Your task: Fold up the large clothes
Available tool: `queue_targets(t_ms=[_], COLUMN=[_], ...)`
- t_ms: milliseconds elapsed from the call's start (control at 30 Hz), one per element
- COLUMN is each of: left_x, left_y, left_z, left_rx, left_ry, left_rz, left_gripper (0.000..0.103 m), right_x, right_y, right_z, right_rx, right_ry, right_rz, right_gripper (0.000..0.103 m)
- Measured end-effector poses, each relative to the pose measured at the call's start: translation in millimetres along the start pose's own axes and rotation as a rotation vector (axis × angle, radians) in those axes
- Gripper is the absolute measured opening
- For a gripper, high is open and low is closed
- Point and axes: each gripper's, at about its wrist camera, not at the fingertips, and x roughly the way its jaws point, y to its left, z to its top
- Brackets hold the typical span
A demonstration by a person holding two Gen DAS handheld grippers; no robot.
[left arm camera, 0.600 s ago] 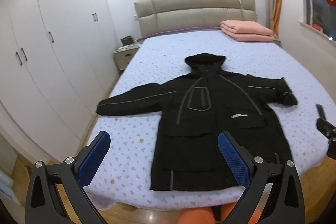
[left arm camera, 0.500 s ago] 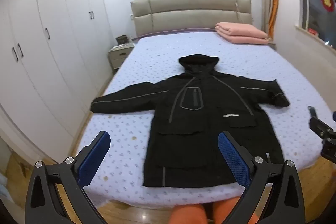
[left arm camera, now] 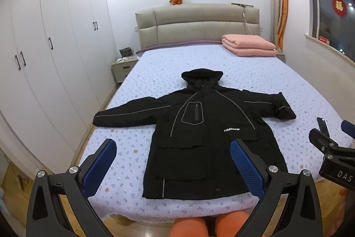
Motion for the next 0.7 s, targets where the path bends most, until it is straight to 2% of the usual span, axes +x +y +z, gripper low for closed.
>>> queue_targets(t_ms=[133,700], left_x=[-5,-2], left_y=[1,8], left_z=[0,-6], left_rx=[-0.001,-0.042], left_ry=[-0.011,0.031], left_rz=[-0.003,-0.008], left_gripper=[0.102,0.102], right_x=[-2,-1], right_y=[4,19], right_z=[-1,-11], right_rx=[-0.008,-0.034], right_ry=[-0.005,0.0], right_rz=[-0.011,-0.005], right_gripper=[0.103,0.103])
